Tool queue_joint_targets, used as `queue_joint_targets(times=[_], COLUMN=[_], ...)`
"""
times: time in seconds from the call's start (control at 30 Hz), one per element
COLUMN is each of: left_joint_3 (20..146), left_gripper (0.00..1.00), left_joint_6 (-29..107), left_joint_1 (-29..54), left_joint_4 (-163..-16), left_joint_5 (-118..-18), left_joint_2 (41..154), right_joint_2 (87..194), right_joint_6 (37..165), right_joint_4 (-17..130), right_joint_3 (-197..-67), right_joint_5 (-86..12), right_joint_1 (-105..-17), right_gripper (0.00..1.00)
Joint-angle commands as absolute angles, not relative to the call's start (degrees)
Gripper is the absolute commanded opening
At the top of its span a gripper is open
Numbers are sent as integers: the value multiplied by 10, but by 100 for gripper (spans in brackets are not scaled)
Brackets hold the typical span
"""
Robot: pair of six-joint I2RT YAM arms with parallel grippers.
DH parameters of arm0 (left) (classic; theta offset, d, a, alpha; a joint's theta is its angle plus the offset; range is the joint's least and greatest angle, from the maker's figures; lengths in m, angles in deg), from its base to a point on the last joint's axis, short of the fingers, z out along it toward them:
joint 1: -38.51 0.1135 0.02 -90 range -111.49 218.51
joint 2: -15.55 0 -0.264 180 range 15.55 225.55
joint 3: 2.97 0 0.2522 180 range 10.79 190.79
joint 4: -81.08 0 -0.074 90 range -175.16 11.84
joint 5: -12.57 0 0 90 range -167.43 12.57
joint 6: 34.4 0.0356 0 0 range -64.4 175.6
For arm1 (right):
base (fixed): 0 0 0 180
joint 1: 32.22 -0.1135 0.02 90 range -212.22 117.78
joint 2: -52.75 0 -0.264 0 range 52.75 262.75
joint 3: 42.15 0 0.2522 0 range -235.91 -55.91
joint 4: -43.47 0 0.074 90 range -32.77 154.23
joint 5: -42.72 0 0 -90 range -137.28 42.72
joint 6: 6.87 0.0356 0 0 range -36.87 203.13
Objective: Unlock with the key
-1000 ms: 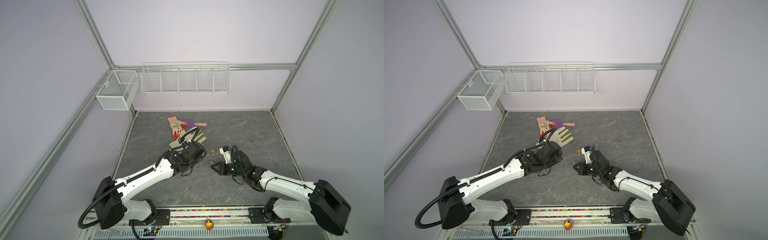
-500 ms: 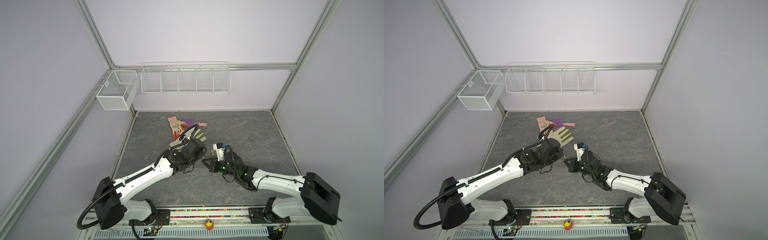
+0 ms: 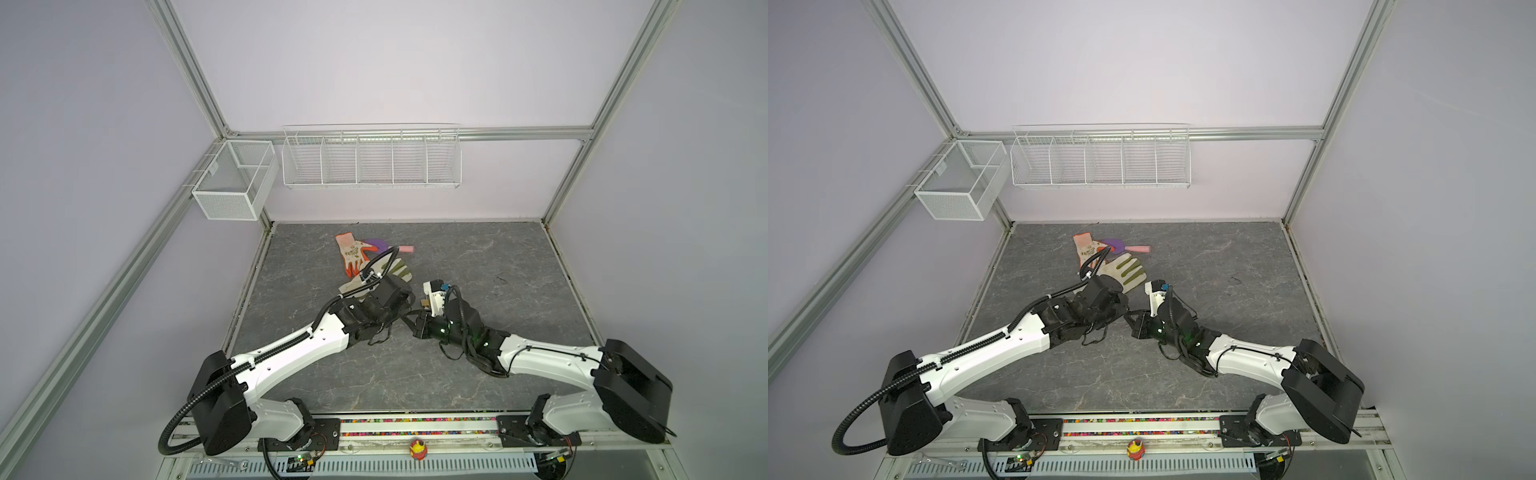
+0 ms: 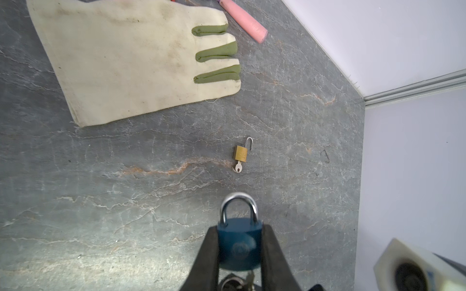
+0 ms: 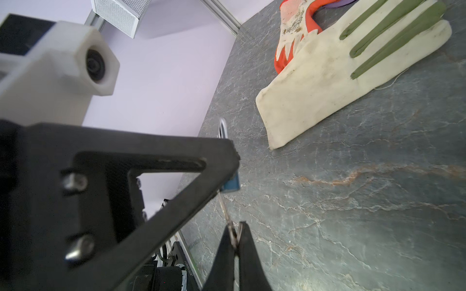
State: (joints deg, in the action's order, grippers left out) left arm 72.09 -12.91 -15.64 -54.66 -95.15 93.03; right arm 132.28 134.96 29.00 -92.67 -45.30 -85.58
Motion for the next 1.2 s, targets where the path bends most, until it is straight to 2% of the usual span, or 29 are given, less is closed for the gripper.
queue_joint_targets(times=[0.0, 0.6, 1.17], left_joint_3=[743, 730, 717], left_gripper=[0, 0, 0], left_joint_6=[-130, -126, -126], left_joint_1=[-157, -156, -156], left_joint_4=[-541, -551, -553], left_joint_5=[-945, -973, -960], left_joint_2=[937, 912, 918], right_joint_2=[1336, 1302, 1314], right_joint_6=[1352, 1345, 1334], right_joint_4=[304, 304, 289], right_joint_3=[-948, -897, -927], right_joint_5=[-463, -466, -466], right_joint_1=[-858, -864, -858], right_gripper=[7, 7, 7])
